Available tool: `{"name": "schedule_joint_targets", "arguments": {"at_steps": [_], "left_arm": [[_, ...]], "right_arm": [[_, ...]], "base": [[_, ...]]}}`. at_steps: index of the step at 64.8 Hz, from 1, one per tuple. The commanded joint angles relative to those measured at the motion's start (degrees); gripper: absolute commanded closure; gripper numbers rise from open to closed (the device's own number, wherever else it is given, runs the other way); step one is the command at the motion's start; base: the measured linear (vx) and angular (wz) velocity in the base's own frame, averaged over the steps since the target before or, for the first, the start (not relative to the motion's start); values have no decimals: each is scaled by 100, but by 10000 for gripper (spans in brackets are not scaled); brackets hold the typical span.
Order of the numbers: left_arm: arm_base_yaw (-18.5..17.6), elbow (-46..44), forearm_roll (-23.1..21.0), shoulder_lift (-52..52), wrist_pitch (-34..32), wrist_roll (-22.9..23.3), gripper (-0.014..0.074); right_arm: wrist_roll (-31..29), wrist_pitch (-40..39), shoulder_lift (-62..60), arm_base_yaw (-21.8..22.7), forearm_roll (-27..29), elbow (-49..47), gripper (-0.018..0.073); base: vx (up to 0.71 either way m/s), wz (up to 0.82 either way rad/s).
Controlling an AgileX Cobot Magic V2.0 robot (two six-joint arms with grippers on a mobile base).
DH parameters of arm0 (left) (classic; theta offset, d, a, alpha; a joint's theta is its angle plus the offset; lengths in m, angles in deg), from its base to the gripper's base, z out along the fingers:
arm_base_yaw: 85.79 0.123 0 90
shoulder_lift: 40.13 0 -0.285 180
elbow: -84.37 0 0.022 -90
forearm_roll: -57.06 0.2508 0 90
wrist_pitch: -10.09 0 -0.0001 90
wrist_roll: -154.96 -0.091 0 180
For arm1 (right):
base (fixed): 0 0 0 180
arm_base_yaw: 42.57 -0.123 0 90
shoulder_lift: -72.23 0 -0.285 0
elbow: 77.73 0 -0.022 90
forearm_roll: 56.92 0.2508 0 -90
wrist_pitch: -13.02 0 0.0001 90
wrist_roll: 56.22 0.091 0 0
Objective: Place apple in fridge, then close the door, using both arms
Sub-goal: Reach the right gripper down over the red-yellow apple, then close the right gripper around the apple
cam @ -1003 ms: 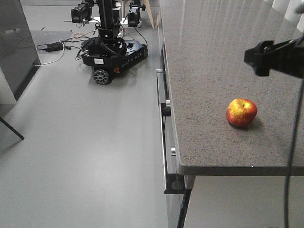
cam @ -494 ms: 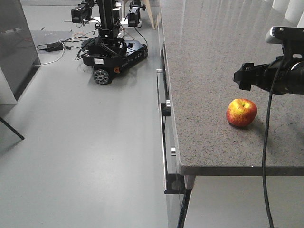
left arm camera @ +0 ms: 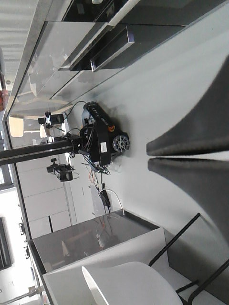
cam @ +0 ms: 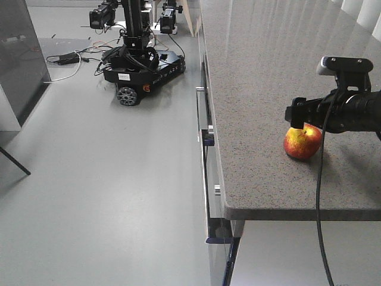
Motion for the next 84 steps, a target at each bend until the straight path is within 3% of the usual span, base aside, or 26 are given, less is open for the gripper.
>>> {"name": "schedule_joint_targets", "arguments": {"at_steps": [1, 84], "left_arm": [[-28, 141, -60, 87, -464, 12, 602], [-28, 141, -60, 87, -464, 12, 602]], "right_arm": [[-88, -426, -173, 30, 43, -194, -85], [-76, -407, 655, 30, 118, -297, -33]], "base": [[0, 0], [0, 0]]}}
